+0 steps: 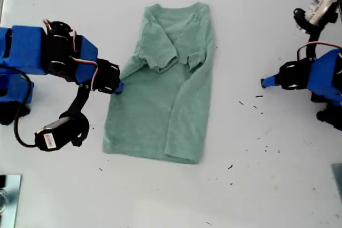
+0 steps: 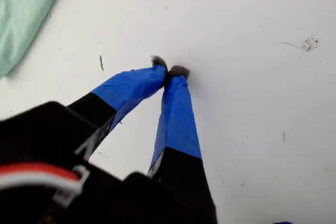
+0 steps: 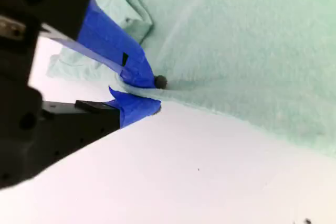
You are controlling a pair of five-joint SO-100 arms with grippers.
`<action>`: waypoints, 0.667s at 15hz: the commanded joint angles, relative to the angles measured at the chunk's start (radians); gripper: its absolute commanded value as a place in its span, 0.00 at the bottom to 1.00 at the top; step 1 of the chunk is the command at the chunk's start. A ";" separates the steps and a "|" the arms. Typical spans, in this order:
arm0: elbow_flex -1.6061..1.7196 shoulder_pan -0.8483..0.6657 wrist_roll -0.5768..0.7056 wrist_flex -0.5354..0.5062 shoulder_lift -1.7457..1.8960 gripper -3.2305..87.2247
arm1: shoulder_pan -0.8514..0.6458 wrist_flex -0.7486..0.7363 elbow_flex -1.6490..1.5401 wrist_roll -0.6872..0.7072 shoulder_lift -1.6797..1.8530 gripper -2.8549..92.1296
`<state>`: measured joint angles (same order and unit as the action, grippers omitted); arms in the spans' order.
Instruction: Fold t shirt
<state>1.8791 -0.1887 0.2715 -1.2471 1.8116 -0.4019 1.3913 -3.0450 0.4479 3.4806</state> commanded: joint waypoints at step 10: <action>-0.980 0.046 0.060 0.009 -0.618 0.03 | 0.005 0.003 -0.034 -0.006 0.012 0.05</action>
<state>1.0109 -0.1871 0.3037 -1.3821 1.2441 -0.4019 1.3913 -3.0450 0.4479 3.4806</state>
